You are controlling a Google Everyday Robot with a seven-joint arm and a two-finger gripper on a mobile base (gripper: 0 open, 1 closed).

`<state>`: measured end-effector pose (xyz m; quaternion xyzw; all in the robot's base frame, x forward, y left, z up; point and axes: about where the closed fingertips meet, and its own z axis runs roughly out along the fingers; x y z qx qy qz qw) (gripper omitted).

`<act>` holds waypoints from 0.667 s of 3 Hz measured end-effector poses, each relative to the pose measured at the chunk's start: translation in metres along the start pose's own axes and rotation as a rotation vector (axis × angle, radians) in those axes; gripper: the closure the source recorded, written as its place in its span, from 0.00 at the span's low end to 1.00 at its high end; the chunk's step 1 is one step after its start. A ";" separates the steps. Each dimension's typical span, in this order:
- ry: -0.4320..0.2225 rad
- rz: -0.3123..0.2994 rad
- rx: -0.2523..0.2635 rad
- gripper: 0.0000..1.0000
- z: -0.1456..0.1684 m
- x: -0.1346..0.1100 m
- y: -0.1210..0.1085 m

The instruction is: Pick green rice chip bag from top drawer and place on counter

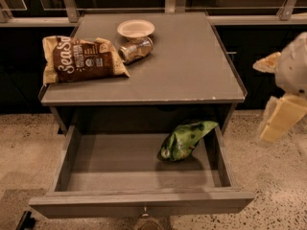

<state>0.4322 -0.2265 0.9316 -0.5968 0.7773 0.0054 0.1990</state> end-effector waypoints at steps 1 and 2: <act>-0.150 0.101 -0.049 0.00 0.066 0.037 0.028; -0.270 0.222 -0.049 0.00 0.125 0.061 0.047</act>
Offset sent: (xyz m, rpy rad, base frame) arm -0.0068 -0.0239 -0.2255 0.5132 -0.0418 -0.2611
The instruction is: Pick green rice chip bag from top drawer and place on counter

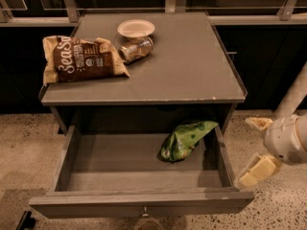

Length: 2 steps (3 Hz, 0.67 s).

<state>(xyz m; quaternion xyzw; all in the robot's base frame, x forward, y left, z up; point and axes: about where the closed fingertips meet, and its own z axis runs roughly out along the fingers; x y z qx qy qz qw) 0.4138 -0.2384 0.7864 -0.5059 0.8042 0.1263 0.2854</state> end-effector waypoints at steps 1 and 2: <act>-0.018 0.014 0.062 0.00 0.001 0.000 -0.014; -0.018 0.013 0.062 0.00 0.001 -0.001 -0.014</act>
Offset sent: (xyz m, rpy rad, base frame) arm 0.0102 -0.0106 -0.0303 0.1281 -0.0903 -0.1075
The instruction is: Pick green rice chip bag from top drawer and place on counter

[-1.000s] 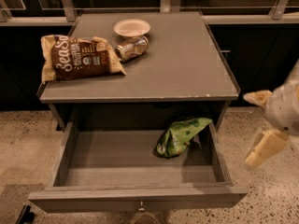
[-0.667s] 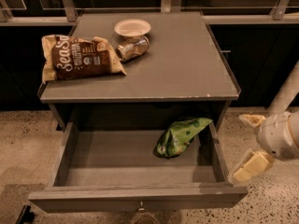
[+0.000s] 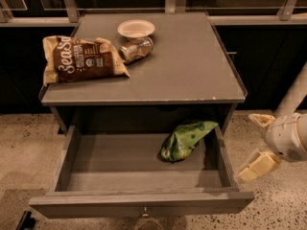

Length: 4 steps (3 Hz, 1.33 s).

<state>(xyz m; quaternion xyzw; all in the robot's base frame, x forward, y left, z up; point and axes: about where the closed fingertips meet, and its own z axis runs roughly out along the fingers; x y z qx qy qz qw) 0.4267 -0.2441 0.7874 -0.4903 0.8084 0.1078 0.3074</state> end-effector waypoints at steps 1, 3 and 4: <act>-0.068 0.023 0.001 0.00 0.029 0.004 -0.001; -0.176 0.018 -0.084 0.00 0.108 -0.004 0.002; -0.195 -0.013 -0.106 0.00 0.133 -0.019 -0.002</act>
Offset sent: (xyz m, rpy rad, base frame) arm 0.0522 0.0589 -0.0992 0.2322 -0.0330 0.0591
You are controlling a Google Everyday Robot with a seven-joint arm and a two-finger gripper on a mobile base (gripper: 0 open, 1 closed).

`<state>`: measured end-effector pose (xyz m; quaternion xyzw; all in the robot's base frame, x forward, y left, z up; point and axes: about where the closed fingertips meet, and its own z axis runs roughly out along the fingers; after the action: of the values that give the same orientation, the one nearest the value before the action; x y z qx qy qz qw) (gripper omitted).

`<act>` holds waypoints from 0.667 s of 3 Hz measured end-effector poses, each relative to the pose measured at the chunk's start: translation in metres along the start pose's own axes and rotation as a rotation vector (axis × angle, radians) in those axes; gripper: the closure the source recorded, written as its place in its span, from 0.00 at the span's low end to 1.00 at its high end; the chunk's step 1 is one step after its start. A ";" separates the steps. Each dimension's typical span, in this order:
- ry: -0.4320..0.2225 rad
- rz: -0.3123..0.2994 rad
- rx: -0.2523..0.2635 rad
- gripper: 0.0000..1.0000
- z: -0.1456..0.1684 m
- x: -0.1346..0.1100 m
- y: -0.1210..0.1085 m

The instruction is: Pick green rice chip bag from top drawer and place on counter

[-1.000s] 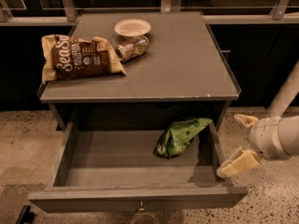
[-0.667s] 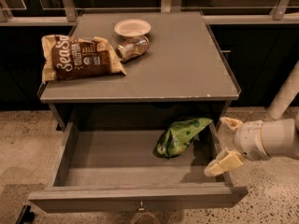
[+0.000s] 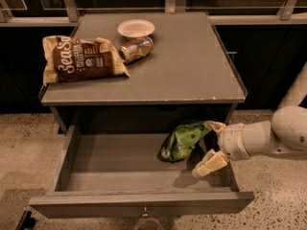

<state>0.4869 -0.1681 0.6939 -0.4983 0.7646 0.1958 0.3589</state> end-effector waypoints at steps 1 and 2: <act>-0.003 -0.053 0.008 0.00 0.014 -0.021 -0.018; -0.001 -0.102 0.033 0.00 0.016 -0.043 -0.036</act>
Offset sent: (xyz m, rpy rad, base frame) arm 0.0771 0.0276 0.0438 -0.0744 -0.1486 0.0538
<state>0.5356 -0.1463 0.7170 -0.5305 0.7410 0.1649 0.3771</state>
